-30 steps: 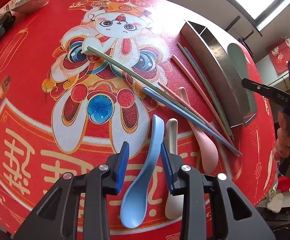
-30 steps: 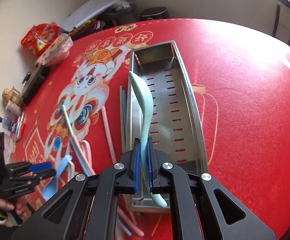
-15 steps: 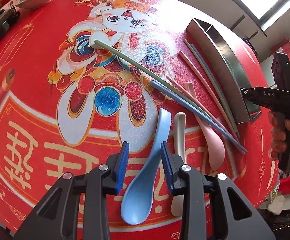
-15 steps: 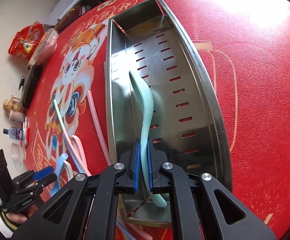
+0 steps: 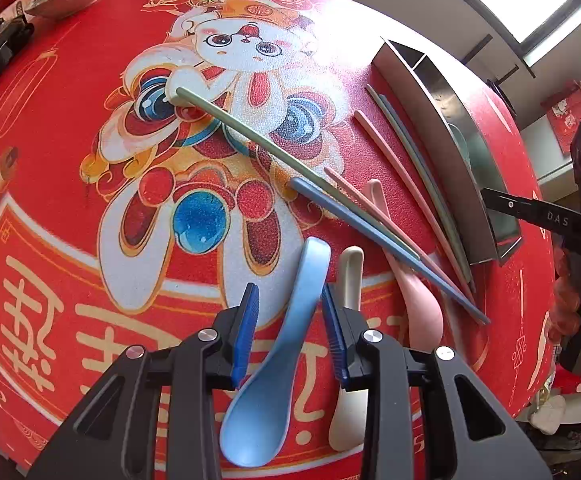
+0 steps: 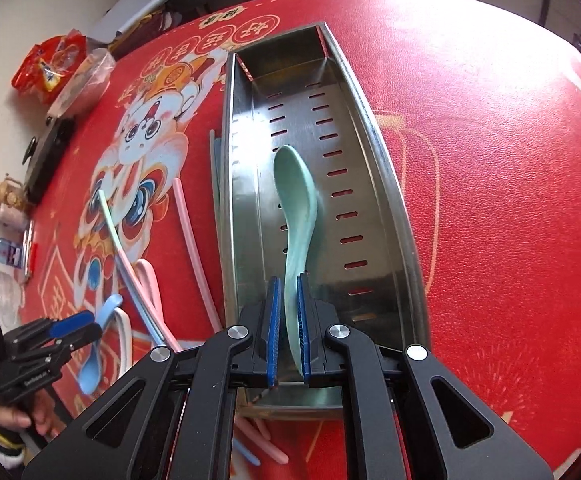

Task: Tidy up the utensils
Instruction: 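Lower the mint green spoon into the steel tray and open the right gripper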

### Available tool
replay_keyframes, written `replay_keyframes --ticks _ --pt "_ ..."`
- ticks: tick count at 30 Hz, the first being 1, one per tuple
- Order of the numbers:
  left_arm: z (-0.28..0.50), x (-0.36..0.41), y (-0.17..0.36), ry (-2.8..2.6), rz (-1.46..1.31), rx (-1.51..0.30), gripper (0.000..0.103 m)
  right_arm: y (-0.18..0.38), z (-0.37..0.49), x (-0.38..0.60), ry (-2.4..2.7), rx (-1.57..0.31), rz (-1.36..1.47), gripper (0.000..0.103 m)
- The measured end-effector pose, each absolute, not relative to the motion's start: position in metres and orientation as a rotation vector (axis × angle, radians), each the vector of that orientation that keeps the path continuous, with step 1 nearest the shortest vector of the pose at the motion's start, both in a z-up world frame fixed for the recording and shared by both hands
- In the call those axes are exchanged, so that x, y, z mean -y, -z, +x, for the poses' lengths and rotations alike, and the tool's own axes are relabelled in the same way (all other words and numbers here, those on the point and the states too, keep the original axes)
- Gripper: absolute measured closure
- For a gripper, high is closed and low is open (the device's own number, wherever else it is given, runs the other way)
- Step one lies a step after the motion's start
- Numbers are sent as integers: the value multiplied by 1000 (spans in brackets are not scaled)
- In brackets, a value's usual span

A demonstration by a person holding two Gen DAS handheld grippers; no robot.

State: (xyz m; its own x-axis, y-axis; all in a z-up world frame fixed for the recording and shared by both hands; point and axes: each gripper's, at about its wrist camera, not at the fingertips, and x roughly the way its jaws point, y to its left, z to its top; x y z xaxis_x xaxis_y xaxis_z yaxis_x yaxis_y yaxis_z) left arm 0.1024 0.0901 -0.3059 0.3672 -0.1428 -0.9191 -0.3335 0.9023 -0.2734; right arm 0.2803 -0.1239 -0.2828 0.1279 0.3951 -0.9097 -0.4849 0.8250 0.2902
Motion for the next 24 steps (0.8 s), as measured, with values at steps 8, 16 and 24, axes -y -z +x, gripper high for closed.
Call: replay_keyframes --ticks 8,16,24 --pt "122 -84 312 -93 -484 -1207 72 262 264 143 -591 -1226 -78 94" --pt "110 -82 312 -79 -446 -1229 72 247 247 163 -597 -1195 6 94" --pt "82 -79 315 5 -341 -1278 75 244 226 173 -610 -1195 82 94"
